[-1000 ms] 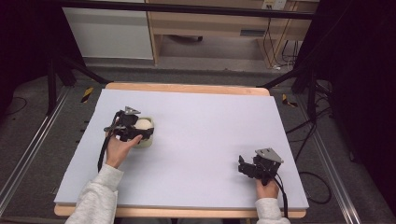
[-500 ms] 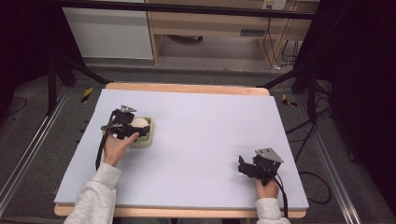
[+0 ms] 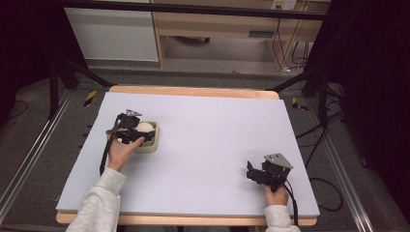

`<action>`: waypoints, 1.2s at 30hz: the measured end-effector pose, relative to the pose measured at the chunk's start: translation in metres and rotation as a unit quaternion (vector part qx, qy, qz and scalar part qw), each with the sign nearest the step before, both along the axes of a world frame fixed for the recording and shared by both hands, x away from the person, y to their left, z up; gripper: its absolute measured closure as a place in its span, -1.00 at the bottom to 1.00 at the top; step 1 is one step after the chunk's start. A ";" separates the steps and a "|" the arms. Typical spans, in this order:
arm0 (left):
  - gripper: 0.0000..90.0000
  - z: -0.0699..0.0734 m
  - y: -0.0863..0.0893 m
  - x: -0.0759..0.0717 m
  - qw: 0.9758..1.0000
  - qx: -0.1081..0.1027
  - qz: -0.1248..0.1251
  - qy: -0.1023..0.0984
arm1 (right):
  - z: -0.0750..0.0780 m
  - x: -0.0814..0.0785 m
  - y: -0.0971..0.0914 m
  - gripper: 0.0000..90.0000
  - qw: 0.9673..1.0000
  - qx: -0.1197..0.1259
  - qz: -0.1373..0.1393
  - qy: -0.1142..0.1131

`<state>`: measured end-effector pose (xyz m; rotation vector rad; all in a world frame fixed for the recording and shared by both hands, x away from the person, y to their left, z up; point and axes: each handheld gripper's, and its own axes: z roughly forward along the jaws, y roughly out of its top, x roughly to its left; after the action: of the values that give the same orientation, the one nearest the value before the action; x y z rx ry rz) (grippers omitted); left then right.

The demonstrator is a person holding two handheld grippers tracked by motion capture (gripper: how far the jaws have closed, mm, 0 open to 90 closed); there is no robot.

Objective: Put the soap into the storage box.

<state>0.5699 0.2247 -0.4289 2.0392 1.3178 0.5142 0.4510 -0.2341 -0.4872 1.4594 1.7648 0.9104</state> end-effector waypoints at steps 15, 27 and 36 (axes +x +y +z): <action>-0.47 -0.009 -0.002 0.005 1.000 0.007 0.000 0.012 | 0.000 0.000 0.000 -0.93 1.000 0.000 0.000 0.000; -0.47 -0.014 -0.003 0.006 1.000 0.015 0.001 0.017 | 0.000 0.000 0.000 -0.93 1.000 -0.002 0.000 -0.002; -0.47 -0.017 -0.003 0.007 1.000 0.017 0.005 0.018 | 0.000 0.000 0.000 -0.93 1.000 -0.003 0.001 -0.002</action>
<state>0.5765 0.2215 -0.4456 2.0797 1.3496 0.5094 0.4505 -0.2340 -0.4871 1.4513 1.7656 0.9090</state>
